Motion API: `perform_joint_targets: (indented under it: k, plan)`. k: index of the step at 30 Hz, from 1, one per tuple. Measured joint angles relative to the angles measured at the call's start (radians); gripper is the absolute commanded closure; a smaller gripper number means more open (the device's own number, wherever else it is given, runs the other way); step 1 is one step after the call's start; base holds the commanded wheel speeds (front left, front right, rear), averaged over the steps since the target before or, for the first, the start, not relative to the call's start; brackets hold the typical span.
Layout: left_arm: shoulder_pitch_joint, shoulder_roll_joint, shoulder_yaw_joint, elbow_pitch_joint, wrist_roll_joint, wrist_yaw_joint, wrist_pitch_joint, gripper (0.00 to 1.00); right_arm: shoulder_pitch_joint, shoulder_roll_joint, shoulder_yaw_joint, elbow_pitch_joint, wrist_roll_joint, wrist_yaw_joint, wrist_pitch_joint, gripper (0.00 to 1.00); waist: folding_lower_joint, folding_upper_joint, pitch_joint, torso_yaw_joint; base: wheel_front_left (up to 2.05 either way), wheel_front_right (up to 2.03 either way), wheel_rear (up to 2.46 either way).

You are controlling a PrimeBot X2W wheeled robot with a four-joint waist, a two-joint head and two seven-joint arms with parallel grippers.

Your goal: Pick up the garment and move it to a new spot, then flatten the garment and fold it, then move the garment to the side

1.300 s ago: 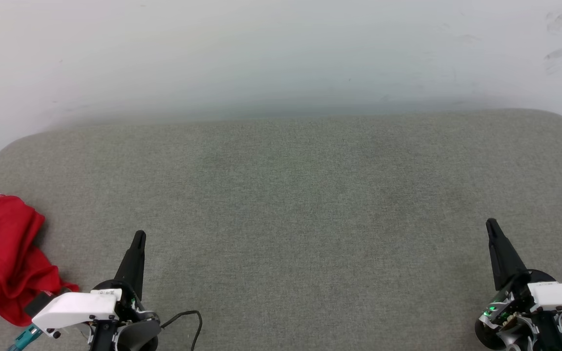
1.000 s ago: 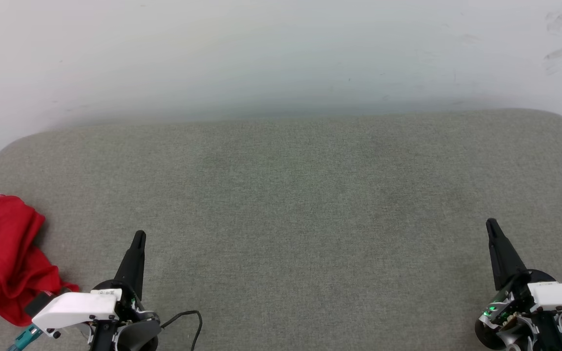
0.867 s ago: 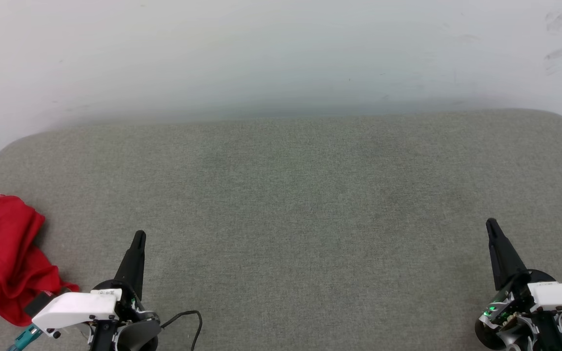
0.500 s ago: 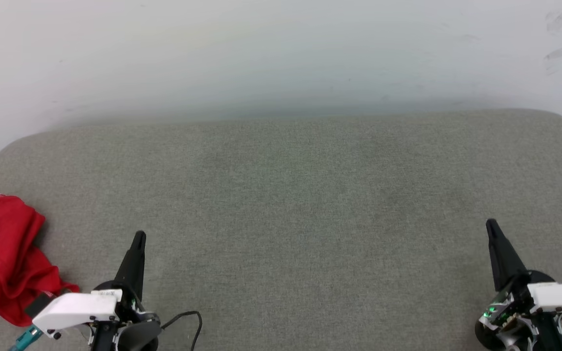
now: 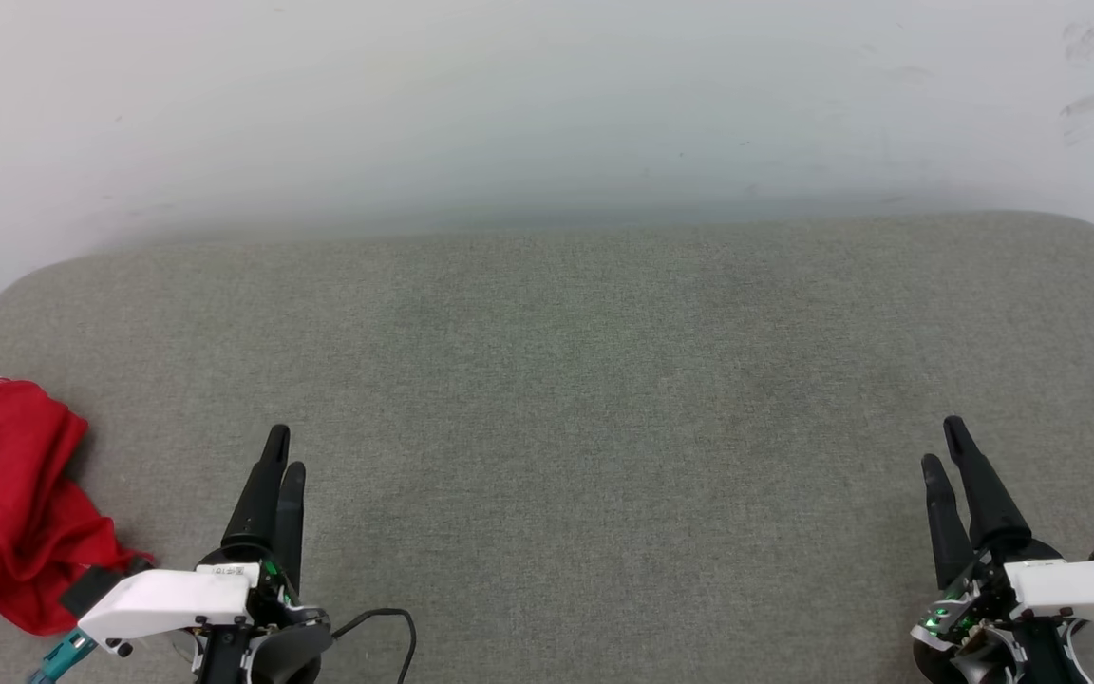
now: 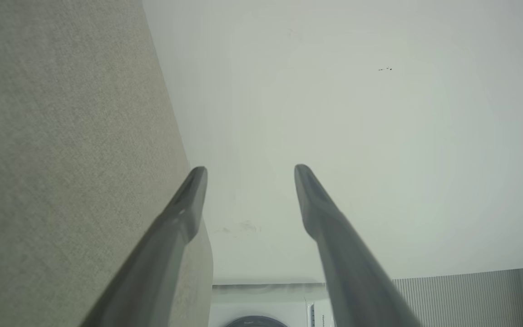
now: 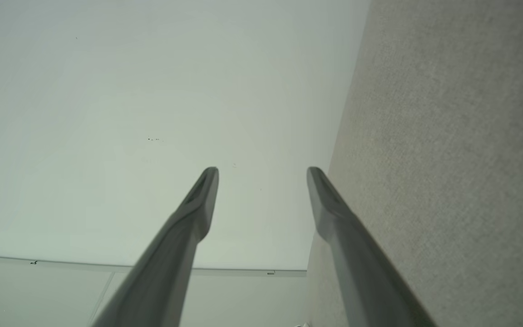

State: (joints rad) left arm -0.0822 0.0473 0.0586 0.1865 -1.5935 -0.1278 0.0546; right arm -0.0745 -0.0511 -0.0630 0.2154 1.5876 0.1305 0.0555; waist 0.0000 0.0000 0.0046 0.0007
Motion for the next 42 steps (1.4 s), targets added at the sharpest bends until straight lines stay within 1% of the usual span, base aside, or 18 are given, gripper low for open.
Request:
perform_joint_targets:
  k: [11, 16, 20, 28, 38, 42]
  plan:
    - [0.011, 0.002, -0.043, -0.069, 0.057, 0.0, -0.05, 0.0, 0.002, -0.008, 0.04, -0.04, -0.057, 0.0, -0.051, 0.0, 0.0, 0.0, 0.0, 0.003, 0.0, 0.0, 0.0]
    - [0.014, 0.005, -0.058, -0.095, 0.113, 0.0, -0.069, 0.0, 0.003, -0.011, 0.051, -0.053, -0.095, 0.0, -0.071, 0.0, 0.0, 0.0, -0.001, 0.004, 0.0, 0.0, 0.0]
    - [0.017, 0.014, -0.07, -0.111, 0.188, 0.0, -0.086, 0.0, 0.003, -0.013, 0.054, -0.06, -0.166, 0.0, -0.085, 0.0, 0.0, 0.0, -0.002, 0.004, 0.0, 0.0, 0.0]
    - [0.019, 0.036, -0.1, -0.124, 0.389, 0.0, -0.112, 0.0, 0.004, -0.012, 0.051, -0.072, -0.384, 0.0, -0.114, 0.0, 0.0, 0.0, -0.002, 0.003, 0.0, 0.0, 0.0]
    - [0.024, 0.048, -0.112, -0.132, 0.64, 0.0, -0.146, 0.0, 0.004, -0.009, 0.054, -0.089, -0.732, 0.0, -0.138, 0.0, 0.0, 0.0, -0.005, 0.003, 0.0, 0.0, 0.0]
    - [0.034, 0.049, -0.106, -0.132, 0.737, 0.0, -0.156, 0.0, 0.004, -0.007, 0.054, -0.103, -0.851, 0.0, -0.133, 0.0, 0.0, 0.0, -0.006, 0.003, 0.0, 0.0, 0.0]
